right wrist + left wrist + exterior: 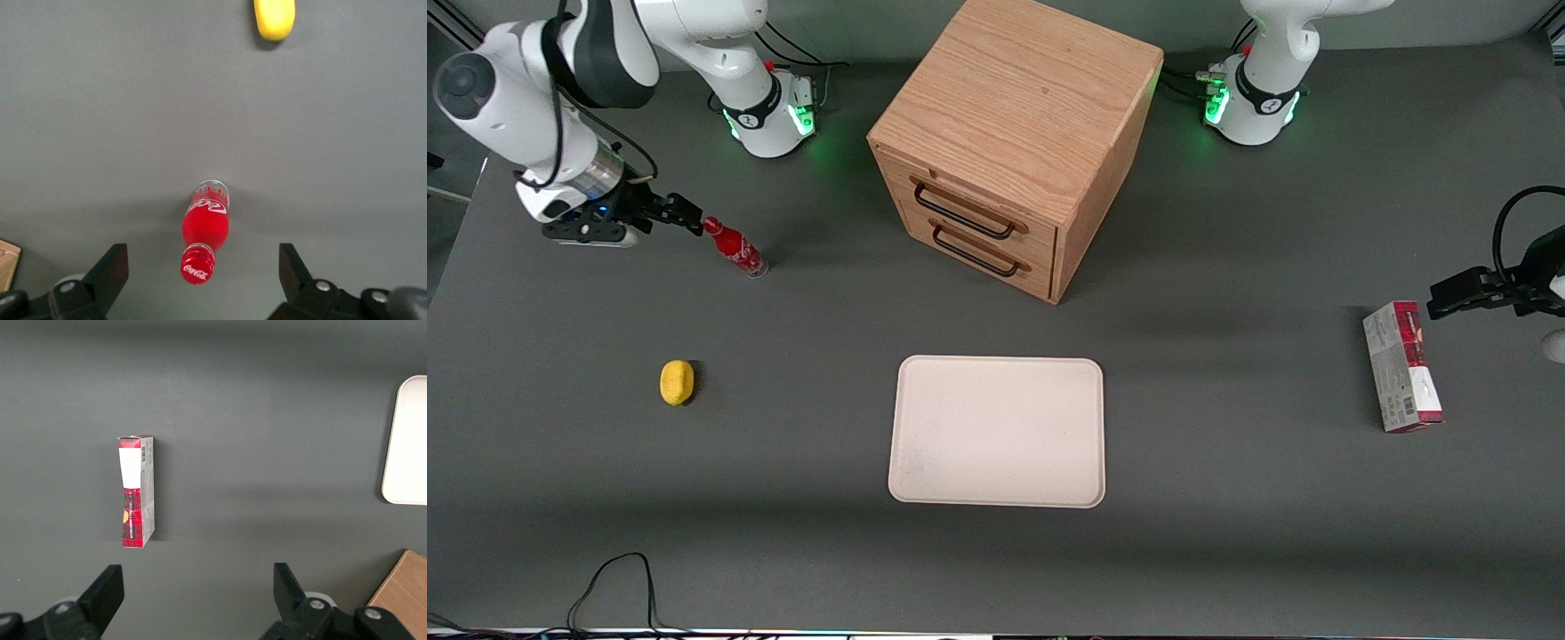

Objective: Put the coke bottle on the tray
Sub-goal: 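Close the right gripper around the bottle's body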

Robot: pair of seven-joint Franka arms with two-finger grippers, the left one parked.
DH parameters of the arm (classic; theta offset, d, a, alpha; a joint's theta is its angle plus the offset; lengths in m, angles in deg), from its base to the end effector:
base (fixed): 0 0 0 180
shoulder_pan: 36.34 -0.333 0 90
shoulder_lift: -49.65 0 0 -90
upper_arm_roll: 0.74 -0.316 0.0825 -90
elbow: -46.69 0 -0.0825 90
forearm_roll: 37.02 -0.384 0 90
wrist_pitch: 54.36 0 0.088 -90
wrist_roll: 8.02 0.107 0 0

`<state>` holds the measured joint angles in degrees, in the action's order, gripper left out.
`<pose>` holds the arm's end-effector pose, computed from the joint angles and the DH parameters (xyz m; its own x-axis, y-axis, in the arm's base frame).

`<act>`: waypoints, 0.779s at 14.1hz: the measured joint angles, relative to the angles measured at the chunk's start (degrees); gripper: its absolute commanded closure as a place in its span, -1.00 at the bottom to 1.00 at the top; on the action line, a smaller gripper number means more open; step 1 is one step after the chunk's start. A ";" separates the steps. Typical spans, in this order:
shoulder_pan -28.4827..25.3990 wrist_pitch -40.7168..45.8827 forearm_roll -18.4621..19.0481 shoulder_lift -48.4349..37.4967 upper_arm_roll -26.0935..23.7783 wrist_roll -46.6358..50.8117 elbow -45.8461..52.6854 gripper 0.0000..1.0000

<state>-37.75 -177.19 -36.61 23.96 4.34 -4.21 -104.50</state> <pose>0.3802 -0.0234 0.3861 0.9920 -0.1157 -0.0500 -0.1173 -0.9927 -0.0293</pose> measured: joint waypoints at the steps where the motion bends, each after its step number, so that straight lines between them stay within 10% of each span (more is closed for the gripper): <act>1: -0.23 -1.67 0.00 -0.20 0.03 0.00 -1.56 -1.00; 11: -1.57 -9.62 0.00 0.16 -0.01 -2.53 -9.06 -0.95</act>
<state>-39.32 -186.82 -36.61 24.12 4.33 -6.74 -113.56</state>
